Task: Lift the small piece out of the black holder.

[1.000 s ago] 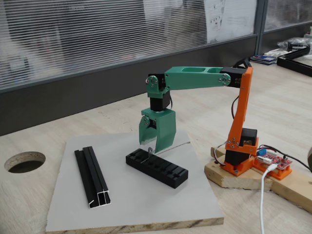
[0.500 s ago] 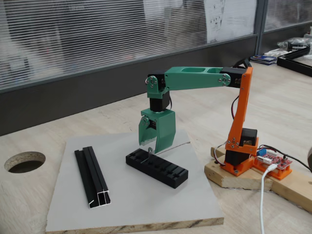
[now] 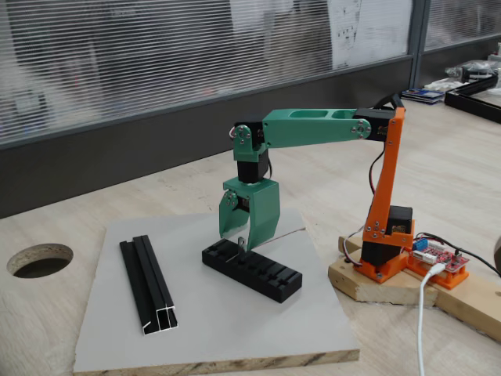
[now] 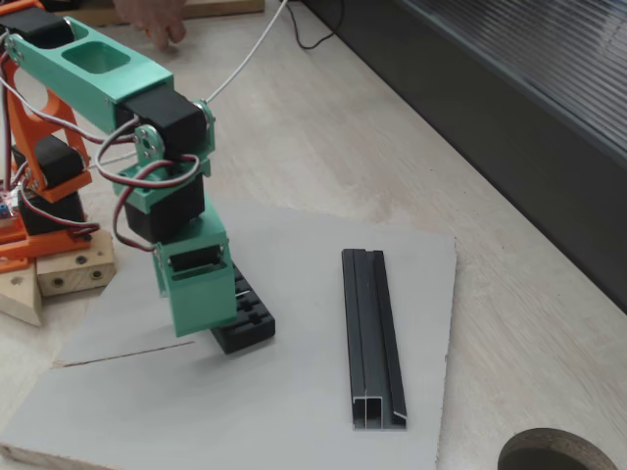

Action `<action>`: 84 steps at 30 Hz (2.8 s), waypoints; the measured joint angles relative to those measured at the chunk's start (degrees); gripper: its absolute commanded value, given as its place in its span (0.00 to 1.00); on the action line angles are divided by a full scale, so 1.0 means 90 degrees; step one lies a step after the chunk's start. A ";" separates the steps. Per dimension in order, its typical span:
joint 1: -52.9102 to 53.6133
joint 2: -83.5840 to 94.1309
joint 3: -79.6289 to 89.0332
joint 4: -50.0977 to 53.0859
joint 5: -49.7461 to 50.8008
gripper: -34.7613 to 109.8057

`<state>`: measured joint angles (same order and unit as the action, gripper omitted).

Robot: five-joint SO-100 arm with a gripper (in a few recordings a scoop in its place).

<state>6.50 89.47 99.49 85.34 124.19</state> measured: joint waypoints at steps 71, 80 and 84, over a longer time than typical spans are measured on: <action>0.0039 0.1855 -0.0977 -0.0010 0.0029 0.31; 0.0039 0.2666 -0.0977 -0.0010 0.0029 0.31; 0.0039 0.2949 -0.0977 -0.0010 0.0029 0.32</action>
<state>6.86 116.02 90.70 85.25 124.45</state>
